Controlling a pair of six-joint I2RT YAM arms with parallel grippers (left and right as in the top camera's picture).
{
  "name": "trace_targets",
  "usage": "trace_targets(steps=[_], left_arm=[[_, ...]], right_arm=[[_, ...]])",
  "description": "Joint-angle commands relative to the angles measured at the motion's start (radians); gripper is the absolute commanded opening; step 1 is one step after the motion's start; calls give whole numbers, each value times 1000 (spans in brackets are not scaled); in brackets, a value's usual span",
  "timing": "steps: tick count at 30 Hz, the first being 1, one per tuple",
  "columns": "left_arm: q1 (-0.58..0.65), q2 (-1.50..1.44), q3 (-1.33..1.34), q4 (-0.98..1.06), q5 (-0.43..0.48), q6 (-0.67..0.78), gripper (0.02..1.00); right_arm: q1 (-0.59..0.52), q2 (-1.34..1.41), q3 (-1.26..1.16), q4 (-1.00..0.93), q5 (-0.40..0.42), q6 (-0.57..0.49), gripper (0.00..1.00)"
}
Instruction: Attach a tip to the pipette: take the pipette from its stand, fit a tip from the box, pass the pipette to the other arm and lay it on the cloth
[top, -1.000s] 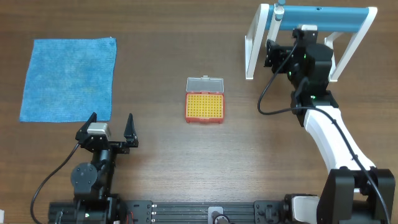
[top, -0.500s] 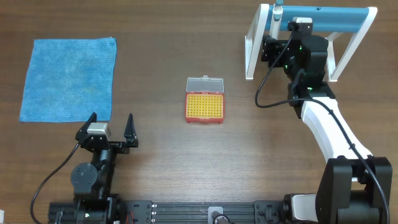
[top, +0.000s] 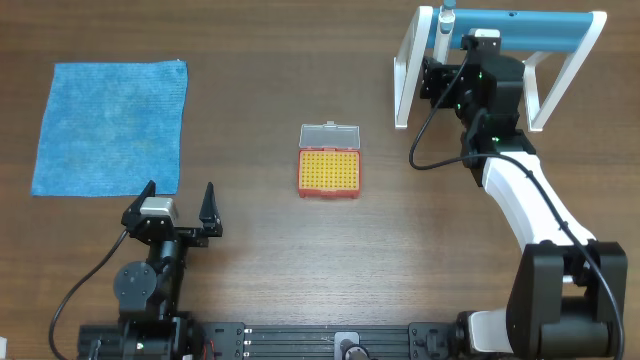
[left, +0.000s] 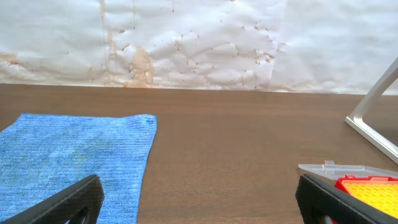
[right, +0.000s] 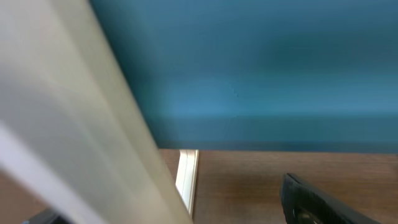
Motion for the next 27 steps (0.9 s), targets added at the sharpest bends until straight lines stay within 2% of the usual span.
trace_targets(steps=[1,5,6,7,8,10,11,20,27], left_arm=[[0,-7,-2,-5,14,16,996],[0,-7,-2,-5,14,16,996],[0,-7,-2,-5,14,16,996],[0,-7,-2,-5,14,16,996],[0,-7,-2,-5,14,16,996],[0,-7,-2,-5,14,16,996],[0,-7,-2,-5,14,16,996],[0,-7,-2,-6,14,16,996],[0,-7,-2,-5,14,16,996]], right_arm=[[-7,47,55,2,10,-19,847],[-7,46,56,2,10,-19,840],[-7,46,56,2,10,-18,695],[-7,46,56,2,10,-18,380],[-6,46,56,2,10,-18,275],[-4,46,56,2,10,-18,185],[-4,46,56,2,10,-18,102],[6,18,58,-2,10,-18,82],[21,-111,58,-95,10,-19,82]])
